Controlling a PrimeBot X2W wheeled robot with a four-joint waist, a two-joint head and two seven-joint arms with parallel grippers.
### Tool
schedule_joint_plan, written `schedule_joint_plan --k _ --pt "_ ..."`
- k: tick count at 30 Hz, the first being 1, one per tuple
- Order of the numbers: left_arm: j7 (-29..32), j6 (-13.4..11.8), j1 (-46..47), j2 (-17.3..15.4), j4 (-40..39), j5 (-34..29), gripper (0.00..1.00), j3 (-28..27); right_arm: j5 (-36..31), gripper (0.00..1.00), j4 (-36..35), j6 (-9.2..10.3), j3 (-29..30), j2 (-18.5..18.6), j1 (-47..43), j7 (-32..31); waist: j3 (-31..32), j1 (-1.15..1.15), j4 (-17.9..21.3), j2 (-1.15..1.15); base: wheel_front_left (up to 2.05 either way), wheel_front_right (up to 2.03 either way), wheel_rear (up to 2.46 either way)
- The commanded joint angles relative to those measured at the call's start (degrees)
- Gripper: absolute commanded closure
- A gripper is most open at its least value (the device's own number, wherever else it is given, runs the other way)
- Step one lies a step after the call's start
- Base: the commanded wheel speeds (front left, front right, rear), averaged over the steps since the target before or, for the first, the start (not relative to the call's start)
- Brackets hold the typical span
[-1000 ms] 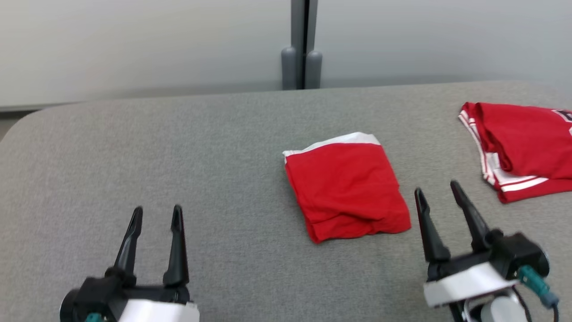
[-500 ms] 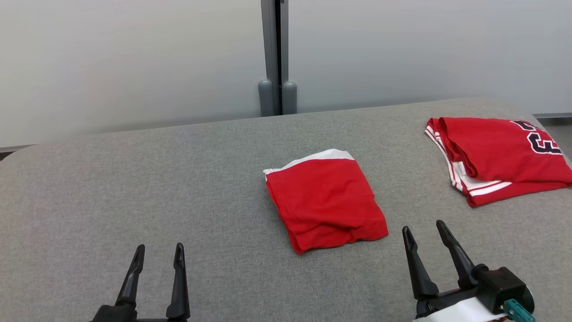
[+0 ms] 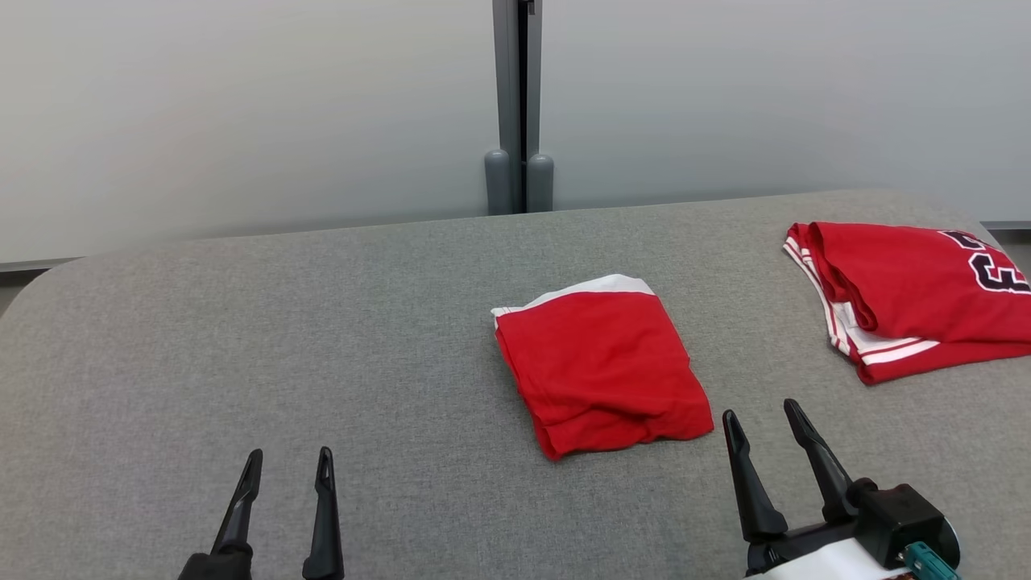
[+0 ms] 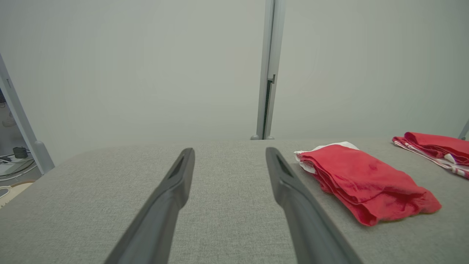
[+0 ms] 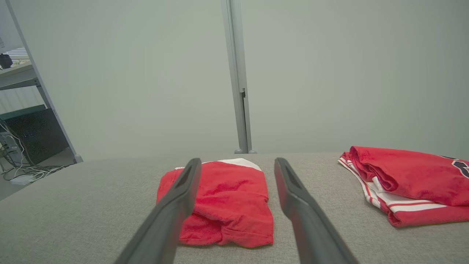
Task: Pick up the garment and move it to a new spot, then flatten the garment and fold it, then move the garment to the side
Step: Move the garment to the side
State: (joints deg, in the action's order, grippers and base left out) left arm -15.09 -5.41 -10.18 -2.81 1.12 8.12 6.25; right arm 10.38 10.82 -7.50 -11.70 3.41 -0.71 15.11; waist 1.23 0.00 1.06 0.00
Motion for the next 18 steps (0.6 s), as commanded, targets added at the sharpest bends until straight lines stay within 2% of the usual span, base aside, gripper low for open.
schedule_joint_plan --k 1,6,10,14,18 --pt "-0.06 -0.31 -0.28 -0.21 0.25 -0.82 0.0 -0.15 -0.35 0.0 0.22 0.03 0.24 0.04 -0.46 0.01 0.06 0.0 -0.25 0.0 0.0 0.0 0.0" --pt "-0.06 -0.59 -0.51 -0.21 0.63 -0.89 0.0 0.1 -0.86 0.0 1.04 0.03 -0.17 -0.02 -0.41 0.01 0.05 0.0 -1.16 0.0 0.0 0.0 0.0" --pt "-0.06 -0.58 -0.52 -0.21 1.38 -1.02 0.0 0.63 -0.35 0.0 4.47 0.03 -1.44 -0.08 1.5 0.01 -0.55 0.0 -2.13 0.0 0.0 0.0 0.0" --pt "-0.06 -0.35 0.05 -0.2 1.61 -1.24 0.0 1.6 2.14 0.0 9.54 0.03 -2.98 -0.08 5.6 0.01 -1.98 0.0 -3.52 0.0 0.0 0.0 0.0" --pt "-0.06 0.08 1.78 -0.19 1.72 -1.78 0.0 2.61 6.86 0.0 17.51 0.04 -5.62 2.95 13.03 0.01 -5.17 0.0 -5.29 0.0 0.0 0.0 0.0"
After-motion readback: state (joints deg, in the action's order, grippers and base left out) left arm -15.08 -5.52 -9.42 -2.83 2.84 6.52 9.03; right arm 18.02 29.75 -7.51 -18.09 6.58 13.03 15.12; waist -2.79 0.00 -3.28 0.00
